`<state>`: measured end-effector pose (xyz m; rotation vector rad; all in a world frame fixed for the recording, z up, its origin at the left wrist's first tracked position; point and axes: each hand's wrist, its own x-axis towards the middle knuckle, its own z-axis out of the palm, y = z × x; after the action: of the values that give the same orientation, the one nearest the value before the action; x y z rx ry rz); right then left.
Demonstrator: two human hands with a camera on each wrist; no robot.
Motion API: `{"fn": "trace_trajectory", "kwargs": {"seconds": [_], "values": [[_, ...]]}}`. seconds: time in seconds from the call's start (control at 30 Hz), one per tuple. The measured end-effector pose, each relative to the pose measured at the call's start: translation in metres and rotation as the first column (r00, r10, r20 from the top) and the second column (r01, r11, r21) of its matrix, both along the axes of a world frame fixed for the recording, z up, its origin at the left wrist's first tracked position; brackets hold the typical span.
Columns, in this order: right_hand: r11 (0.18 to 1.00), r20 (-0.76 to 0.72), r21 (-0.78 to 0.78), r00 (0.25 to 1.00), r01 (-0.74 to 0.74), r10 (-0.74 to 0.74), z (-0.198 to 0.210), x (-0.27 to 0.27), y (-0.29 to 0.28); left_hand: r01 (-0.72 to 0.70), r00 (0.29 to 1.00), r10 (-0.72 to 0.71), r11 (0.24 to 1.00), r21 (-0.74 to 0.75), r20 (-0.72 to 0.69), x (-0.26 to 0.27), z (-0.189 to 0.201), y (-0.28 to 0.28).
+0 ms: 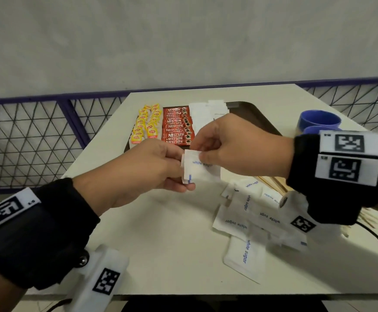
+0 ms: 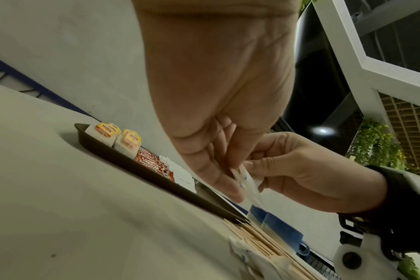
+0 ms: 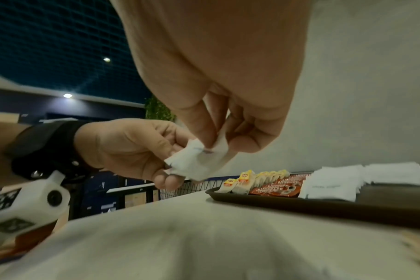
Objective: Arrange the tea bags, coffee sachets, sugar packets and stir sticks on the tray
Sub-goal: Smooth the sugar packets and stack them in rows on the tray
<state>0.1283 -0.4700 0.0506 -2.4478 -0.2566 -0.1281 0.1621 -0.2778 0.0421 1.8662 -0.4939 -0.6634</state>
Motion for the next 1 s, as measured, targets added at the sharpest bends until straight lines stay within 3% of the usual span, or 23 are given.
{"fn": "trace_trajectory", "kwargs": {"seconds": [0.13, 0.33, 0.47, 0.8, 0.93, 1.0], "values": [[1.0, 0.034, 0.011, 0.999, 0.009, -0.009, -0.004, 0.004, -0.002, -0.045, 0.995, 0.034, 0.991, -0.125, -0.091, 0.002, 0.005, -0.001], [0.999, 0.092, -0.034, 0.996, 0.012, -0.009, 0.0, 0.01, -0.01, -0.074, 0.994, 0.081, 0.993, -0.096, 0.072, 0.007, 0.001, -0.006], [0.986, -0.074, 0.168, 0.997, 0.02, -0.007, 0.007, 0.013, -0.02, -0.071, 0.988, 0.085, 0.991, -0.11, 0.132, 0.012, -0.002, -0.008], [0.991, -0.156, 0.121, 0.984, -0.064, 0.083, 0.008, 0.014, -0.028, 0.006, 0.985, 0.004, 0.998, -0.055, 0.172, 0.025, -0.011, -0.01], [0.993, -0.268, -0.046, 0.959, -0.108, 0.091, 0.02, 0.024, -0.039, -0.034, 0.978, 0.045, 0.998, -0.057, 0.203, 0.034, -0.014, -0.012], [0.978, -0.322, -0.192, 0.947, -0.075, 0.009, 0.029, 0.043, -0.053, -0.036, 0.919, 0.0, 0.996, 0.085, 0.394, 0.04, -0.016, -0.012]]}}
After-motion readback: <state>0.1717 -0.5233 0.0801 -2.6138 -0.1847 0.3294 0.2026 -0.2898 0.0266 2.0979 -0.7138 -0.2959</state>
